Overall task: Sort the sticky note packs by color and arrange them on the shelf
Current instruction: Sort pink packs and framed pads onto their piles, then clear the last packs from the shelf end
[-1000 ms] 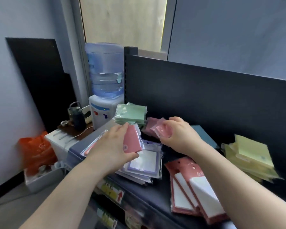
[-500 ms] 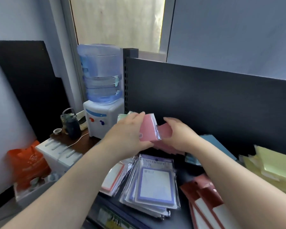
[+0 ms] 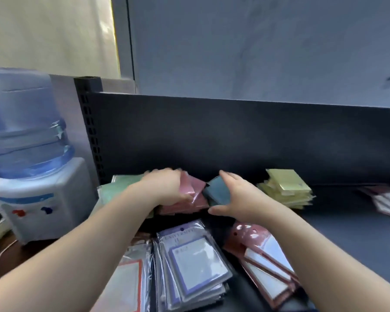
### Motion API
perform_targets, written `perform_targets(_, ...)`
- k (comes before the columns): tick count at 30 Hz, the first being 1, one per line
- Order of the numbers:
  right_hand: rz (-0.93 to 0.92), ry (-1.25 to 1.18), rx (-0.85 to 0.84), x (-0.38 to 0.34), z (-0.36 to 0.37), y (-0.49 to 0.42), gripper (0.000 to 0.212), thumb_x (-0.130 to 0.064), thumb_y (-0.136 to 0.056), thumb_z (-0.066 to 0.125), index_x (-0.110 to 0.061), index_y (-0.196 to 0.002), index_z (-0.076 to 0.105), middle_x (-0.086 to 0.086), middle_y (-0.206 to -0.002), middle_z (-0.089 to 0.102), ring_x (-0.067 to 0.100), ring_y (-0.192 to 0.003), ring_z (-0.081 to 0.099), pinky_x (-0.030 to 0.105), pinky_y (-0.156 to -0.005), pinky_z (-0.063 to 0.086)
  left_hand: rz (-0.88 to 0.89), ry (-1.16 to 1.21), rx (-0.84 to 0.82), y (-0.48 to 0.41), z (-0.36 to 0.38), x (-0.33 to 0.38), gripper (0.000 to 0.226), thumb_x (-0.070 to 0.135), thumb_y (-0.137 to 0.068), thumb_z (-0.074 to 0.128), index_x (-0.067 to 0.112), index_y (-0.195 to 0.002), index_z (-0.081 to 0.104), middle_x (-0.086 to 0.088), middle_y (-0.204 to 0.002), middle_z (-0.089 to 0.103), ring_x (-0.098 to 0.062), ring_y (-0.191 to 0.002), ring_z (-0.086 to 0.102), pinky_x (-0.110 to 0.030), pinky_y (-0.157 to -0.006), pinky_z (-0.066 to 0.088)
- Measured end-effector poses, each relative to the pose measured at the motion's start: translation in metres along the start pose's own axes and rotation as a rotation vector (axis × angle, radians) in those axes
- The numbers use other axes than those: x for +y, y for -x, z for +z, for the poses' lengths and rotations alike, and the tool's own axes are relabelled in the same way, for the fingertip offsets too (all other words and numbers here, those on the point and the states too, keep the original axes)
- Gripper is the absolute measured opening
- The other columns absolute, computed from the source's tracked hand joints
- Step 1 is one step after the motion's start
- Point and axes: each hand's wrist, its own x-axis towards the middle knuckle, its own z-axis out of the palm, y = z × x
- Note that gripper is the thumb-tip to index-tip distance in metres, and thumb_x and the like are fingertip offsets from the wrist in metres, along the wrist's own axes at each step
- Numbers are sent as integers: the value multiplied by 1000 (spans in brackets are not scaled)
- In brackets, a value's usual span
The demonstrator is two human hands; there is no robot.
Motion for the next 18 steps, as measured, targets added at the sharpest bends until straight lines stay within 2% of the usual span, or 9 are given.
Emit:
perform_targets(3, 79, -15, 45, 10, -1, 20, 101, -51, -79, 68, -16, -152, 7, -3, -158, 13, 12, -143, 16, 18, -110, 14, 45, -50, 28, -3, -1, 15, 101, 80, -70, 50, 18, -146, 27, -7, -151, 30, -35, -138, 26, -46, -112, 24)
perform_targets(5, 129, -24, 78, 19, -3, 34, 98, -49, -80, 68, -16, -152, 9, -3, -158, 15, 11, -143, 17, 17, -109, 14, 117, -71, 84, -3, -5, 37, 100, 81, -73, 44, 16, -147, 24, -9, -154, 25, -33, -142, 19, -47, -114, 20)
perform_targets(8, 196, -18, 121, 37, -8, 58, 98, -50, -80, 67, -16, -152, 10, -3, -158, 15, 11, -144, 14, 22, -113, 15, 277, -65, 143, 1, -9, 79, 91, 78, -76, 43, 18, -143, 30, -5, -143, 37, -28, -134, 31, -43, -109, 29)
perform_targets(12, 276, 48, 202, 71, -20, 97, 93, -52, -80, 66, -18, -151, 16, -3, -155, 22, 14, -142, 21, 29, -115, 20, 449, -50, 179, 10, -6, 135, 82, 73, -78, 49, 22, -140, 33, 0, -134, 44, -24, -126, 39, -39, -103, 35)
perform_targets(18, 377, 184, 333, 136, -37, 168, 76, -51, -84, 62, -24, -147, 30, 1, -153, 27, 17, -140, 24, 32, -115, 20, 616, 13, 222, 29, 0, 231, 72, 60, -83, 56, 25, -142, 33, 3, -137, 45, -21, -125, 44, -35, -99, 41)
